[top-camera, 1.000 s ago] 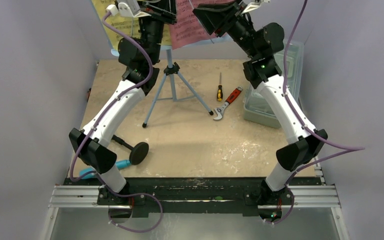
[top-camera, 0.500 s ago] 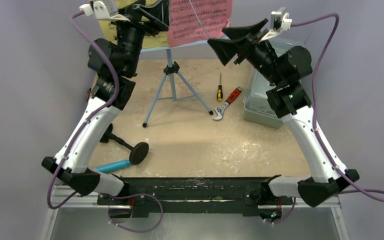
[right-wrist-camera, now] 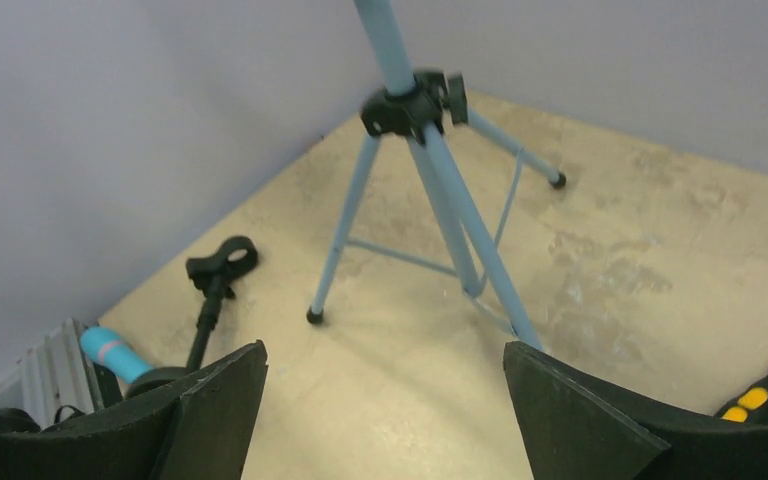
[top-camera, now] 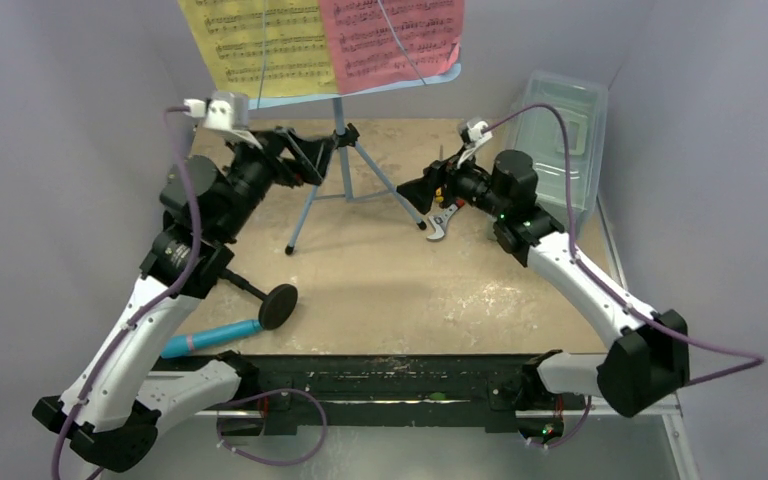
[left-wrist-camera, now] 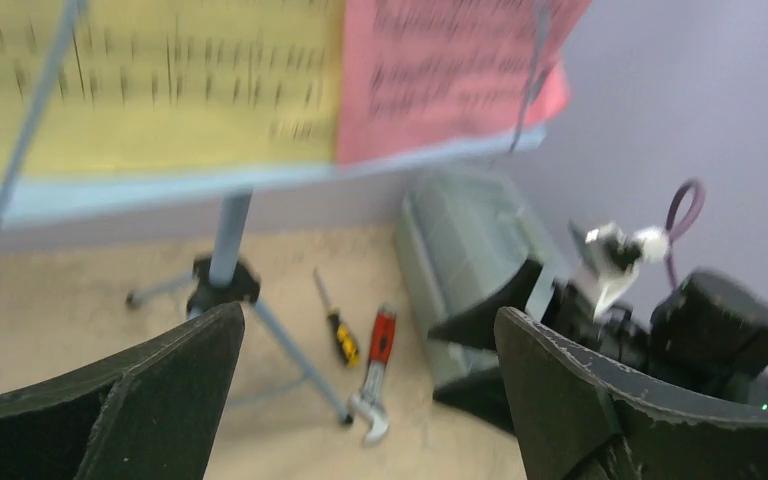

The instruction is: Set up the instrument practice props

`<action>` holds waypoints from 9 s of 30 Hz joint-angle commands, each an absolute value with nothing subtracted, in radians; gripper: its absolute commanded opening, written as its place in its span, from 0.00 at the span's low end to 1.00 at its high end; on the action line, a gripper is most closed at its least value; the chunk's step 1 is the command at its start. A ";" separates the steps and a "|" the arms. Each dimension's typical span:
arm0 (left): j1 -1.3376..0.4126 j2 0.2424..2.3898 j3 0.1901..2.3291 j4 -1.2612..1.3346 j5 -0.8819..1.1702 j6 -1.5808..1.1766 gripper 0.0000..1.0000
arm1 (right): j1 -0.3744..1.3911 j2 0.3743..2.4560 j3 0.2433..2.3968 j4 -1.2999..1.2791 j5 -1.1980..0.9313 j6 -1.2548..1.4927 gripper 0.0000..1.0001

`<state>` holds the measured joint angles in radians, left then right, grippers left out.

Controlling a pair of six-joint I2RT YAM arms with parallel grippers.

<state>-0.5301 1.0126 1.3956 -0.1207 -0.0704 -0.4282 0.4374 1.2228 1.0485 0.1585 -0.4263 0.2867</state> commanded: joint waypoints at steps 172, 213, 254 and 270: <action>-0.542 0.558 1.062 -0.840 -0.383 -0.600 0.98 | 1.210 1.973 1.528 -0.231 0.133 1.480 0.98; -0.543 0.750 0.990 -0.511 -0.107 -0.618 0.93 | 0.761 2.007 0.361 1.534 -0.182 1.257 0.00; -0.541 0.879 1.198 -0.818 -0.602 -0.525 1.00 | 0.711 1.212 0.512 0.186 0.314 0.646 0.97; 0.178 1.137 0.948 -0.981 -0.609 -0.899 1.00 | 0.711 1.176 0.486 0.211 0.234 0.586 0.96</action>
<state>0.0902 1.1442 0.9165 -0.8551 -0.5415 -0.6750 0.7124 1.2201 0.4843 0.2008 0.2409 0.6266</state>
